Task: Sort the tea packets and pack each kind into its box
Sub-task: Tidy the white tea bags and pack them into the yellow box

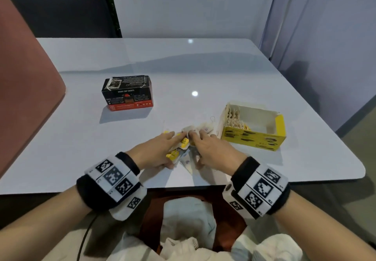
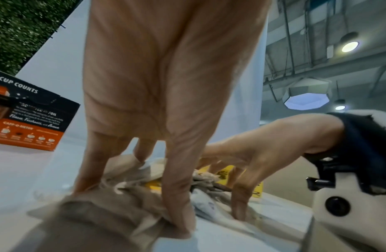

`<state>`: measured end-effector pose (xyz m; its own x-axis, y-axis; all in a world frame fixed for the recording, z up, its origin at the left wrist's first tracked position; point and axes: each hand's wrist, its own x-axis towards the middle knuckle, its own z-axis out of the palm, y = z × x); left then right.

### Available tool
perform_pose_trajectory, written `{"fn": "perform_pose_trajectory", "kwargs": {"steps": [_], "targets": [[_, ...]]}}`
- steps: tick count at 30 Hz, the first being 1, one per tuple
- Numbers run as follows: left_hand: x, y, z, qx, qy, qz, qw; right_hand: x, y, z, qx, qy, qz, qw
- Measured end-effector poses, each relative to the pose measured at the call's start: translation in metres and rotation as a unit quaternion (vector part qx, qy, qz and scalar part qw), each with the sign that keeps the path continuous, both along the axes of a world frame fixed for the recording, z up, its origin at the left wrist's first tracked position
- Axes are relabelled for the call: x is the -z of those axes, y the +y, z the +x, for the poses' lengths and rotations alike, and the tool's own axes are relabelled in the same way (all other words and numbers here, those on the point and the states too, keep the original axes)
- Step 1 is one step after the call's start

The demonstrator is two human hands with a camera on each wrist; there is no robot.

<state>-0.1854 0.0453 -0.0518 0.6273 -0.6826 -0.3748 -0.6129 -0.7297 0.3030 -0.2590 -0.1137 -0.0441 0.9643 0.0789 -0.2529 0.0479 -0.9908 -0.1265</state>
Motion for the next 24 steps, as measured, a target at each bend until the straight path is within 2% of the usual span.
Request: {"fn": "perform_pose_trajectory", "kwargs": {"steps": [4, 7, 10, 12, 16, 19, 24], "targets": [[0.005, 0.008, -0.023, -0.008, -0.002, -0.019, 1.000, 0.006, 0.003, -0.013, -0.001, -0.024, 0.021, 0.999], [-0.002, 0.012, -0.035, -0.051, -0.017, -0.063, 0.997, 0.004, -0.005, -0.015, 0.014, -0.031, 0.070, 0.997], [-0.008, 0.017, -0.052, -0.035, -0.157, -0.185, 0.970, -0.007, -0.027, -0.024, 0.064, -0.063, 0.100, 0.991], [-0.008, 0.016, -0.064, 0.018, -0.199, -0.241, 0.950, -0.012, -0.040, -0.033, 0.089, -0.086, 0.091, 0.988], [0.007, 0.002, -0.078, 0.146, -0.254, -0.160, 0.943, -0.003, -0.035, -0.044, 0.076, -0.098, 0.086, 0.988], [0.022, -0.008, -0.080, 0.164, -0.321, -0.114, 0.926, 0.005, -0.021, -0.051, 0.044, -0.148, 0.063, 0.986], [0.028, -0.017, -0.082, 0.191, -0.390, -0.056, 0.899, 0.005, -0.009, -0.050, 0.002, -0.151, 0.005, 0.989]]}}
